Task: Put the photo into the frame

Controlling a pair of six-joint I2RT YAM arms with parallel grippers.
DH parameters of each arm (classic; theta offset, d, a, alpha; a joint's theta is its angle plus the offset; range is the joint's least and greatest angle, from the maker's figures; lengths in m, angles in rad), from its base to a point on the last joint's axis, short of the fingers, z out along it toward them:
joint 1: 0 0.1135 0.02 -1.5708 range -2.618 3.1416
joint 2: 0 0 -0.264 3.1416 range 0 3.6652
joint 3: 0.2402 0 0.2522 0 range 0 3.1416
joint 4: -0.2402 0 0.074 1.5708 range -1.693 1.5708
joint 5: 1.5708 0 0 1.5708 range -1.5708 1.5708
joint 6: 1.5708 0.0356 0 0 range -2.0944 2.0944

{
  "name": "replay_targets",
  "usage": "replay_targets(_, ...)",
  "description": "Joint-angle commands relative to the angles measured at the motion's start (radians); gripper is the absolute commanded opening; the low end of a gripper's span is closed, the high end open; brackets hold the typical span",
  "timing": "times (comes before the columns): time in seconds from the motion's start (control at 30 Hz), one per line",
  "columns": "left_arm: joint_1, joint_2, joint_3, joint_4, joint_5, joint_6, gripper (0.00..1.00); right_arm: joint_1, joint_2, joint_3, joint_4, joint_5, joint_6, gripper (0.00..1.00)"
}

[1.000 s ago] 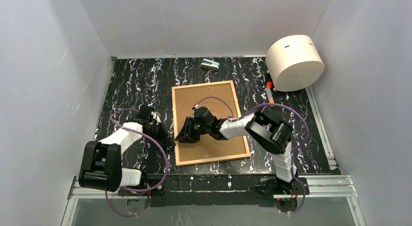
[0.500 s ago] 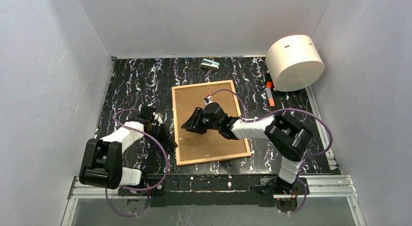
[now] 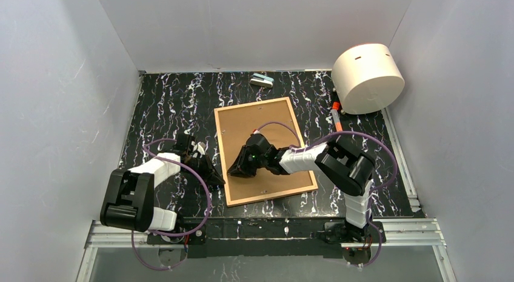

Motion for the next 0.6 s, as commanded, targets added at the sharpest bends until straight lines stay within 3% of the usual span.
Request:
replay_targets(0.0, -0.004, 0.022, -0.033, -0.026, -0.023, 0.0, 0.04, 0.016, 0.032, 0.042, -0.001, -0.025, 0.021, 0.37)
replay_targets(0.37, -0.004, 0.015, -0.038, -0.037, -0.035, -0.007, 0.03, 0.019, 0.07, 0.043, 0.05, 0.058, 0.021, 0.39)
replay_targets(0.57, -0.004, 0.017, -0.033, -0.038, -0.044, -0.013, 0.03, 0.021, 0.038, -0.051, 0.329, 0.099, -0.095, 0.46)
